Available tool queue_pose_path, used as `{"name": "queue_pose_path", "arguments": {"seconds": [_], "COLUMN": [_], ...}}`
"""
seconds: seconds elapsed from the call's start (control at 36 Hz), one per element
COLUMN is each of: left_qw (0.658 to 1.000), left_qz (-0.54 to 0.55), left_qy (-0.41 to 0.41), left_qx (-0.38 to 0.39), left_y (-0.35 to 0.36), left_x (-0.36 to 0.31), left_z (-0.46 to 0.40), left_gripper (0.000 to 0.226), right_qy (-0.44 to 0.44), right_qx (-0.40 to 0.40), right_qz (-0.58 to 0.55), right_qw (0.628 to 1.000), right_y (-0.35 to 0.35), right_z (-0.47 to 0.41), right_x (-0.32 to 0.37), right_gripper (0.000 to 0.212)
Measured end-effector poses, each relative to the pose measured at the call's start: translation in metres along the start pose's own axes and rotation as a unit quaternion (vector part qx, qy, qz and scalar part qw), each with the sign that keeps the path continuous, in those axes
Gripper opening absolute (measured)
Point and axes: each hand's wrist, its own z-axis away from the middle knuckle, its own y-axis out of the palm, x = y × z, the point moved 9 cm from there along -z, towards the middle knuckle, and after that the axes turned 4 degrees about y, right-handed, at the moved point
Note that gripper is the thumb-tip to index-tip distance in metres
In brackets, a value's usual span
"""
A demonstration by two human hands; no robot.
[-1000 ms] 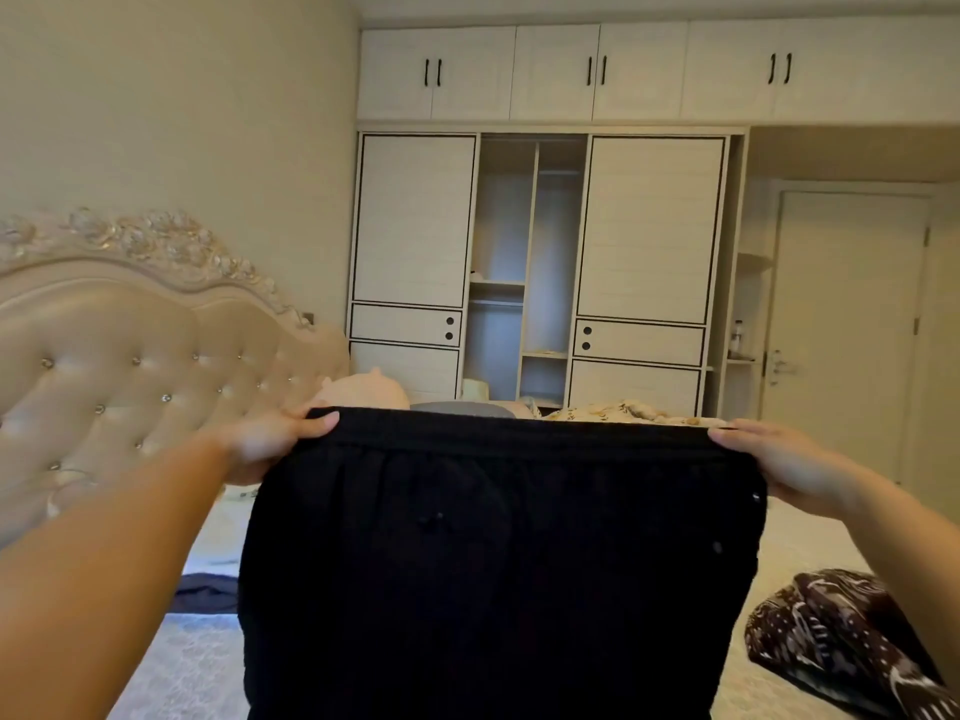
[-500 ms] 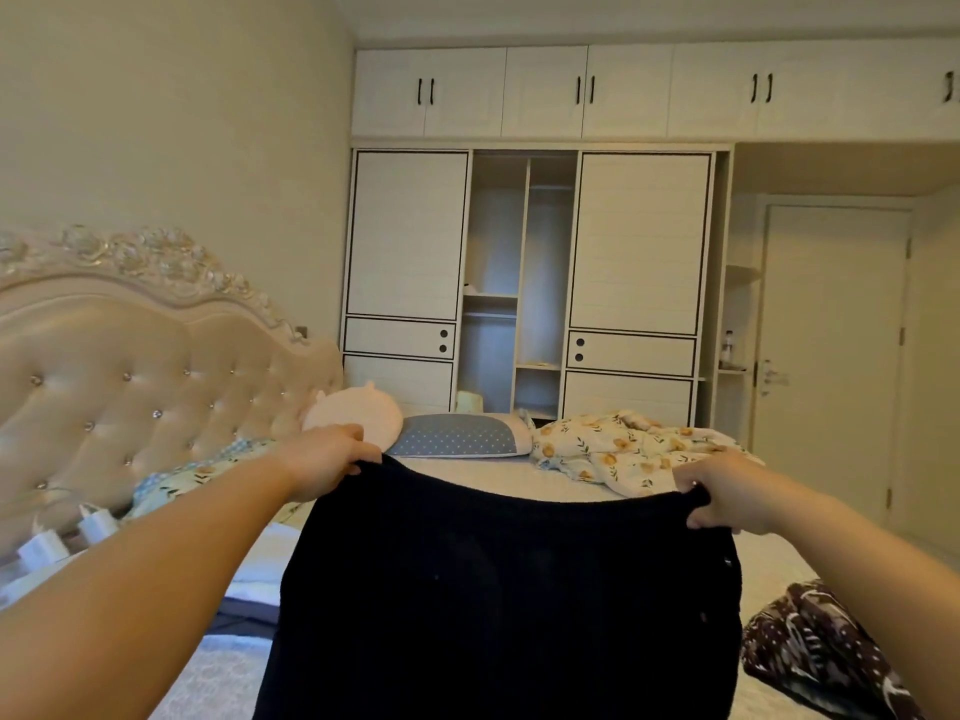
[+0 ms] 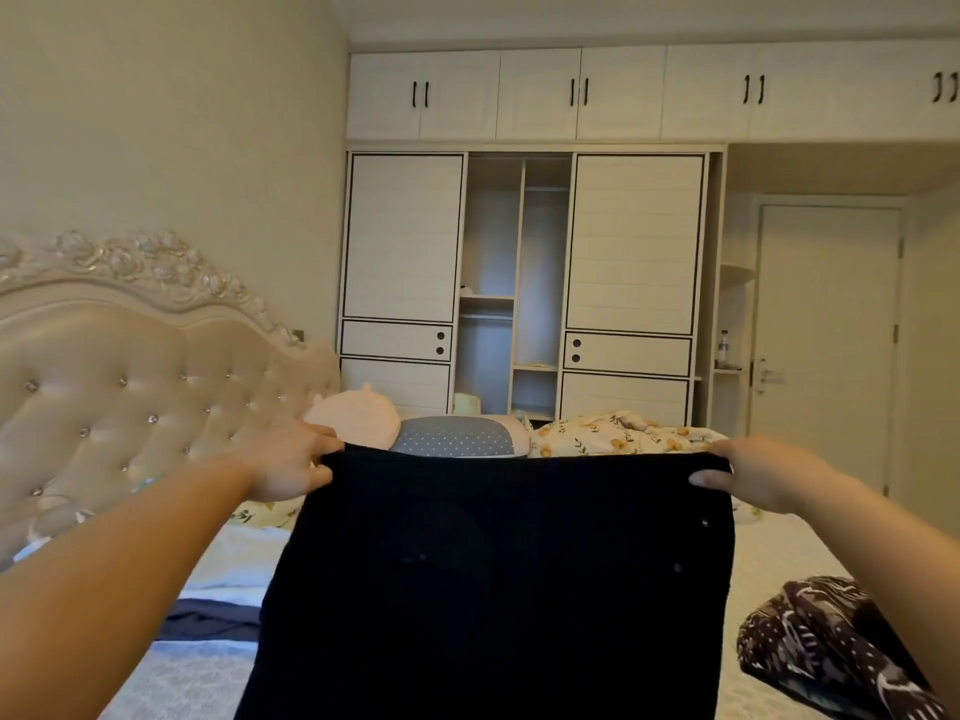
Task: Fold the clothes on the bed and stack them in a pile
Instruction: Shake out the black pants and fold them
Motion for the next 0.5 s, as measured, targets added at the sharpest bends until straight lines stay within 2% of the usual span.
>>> {"name": "queue_pose_path", "arguments": {"seconds": [0.08,0.14,0.22,0.31,0.36,0.44,0.5], "left_qw": [0.998,0.997,0.980,0.922,0.868,0.797,0.768], "left_qz": [0.021,0.057,0.187,0.306,0.373,0.475,0.524], "left_qy": [0.005,-0.013,-0.057,-0.090,-0.116,-0.161,-0.175], "left_qx": [0.051,0.054,-0.045,-0.219,-0.305,-0.338,-0.324], "left_y": [0.012,0.015,-0.008,-0.054,-0.075,-0.075,-0.071], "left_x": [-0.010,-0.015,-0.007,0.007,0.013,0.016,0.018], "left_z": [0.000,-0.001,-0.007,-0.008,-0.006,-0.008,-0.010], "left_gripper": [0.020,0.022,0.012,0.004,0.010,0.035,0.041], "right_qy": [0.020,0.026,0.037,0.045,0.034,0.010,0.004], "right_qx": [0.014,0.009,-0.049,-0.108,-0.101,-0.078,-0.046], "right_qz": [-0.032,-0.045,-0.048,-0.105,-0.227,-0.418,-0.511], "right_qw": [0.999,0.999,0.997,0.988,0.968,0.905,0.859], "right_y": [0.006,0.004,-0.024,-0.063,-0.073,-0.069,-0.064], "right_z": [-0.002,-0.005,-0.005,-0.006,-0.010,-0.009,-0.009], "right_x": [-0.005,-0.006,-0.010,-0.014,-0.012,0.000,0.002], "right_gripper": [0.033,0.027,0.026,0.029,0.025,0.013,0.017]}}
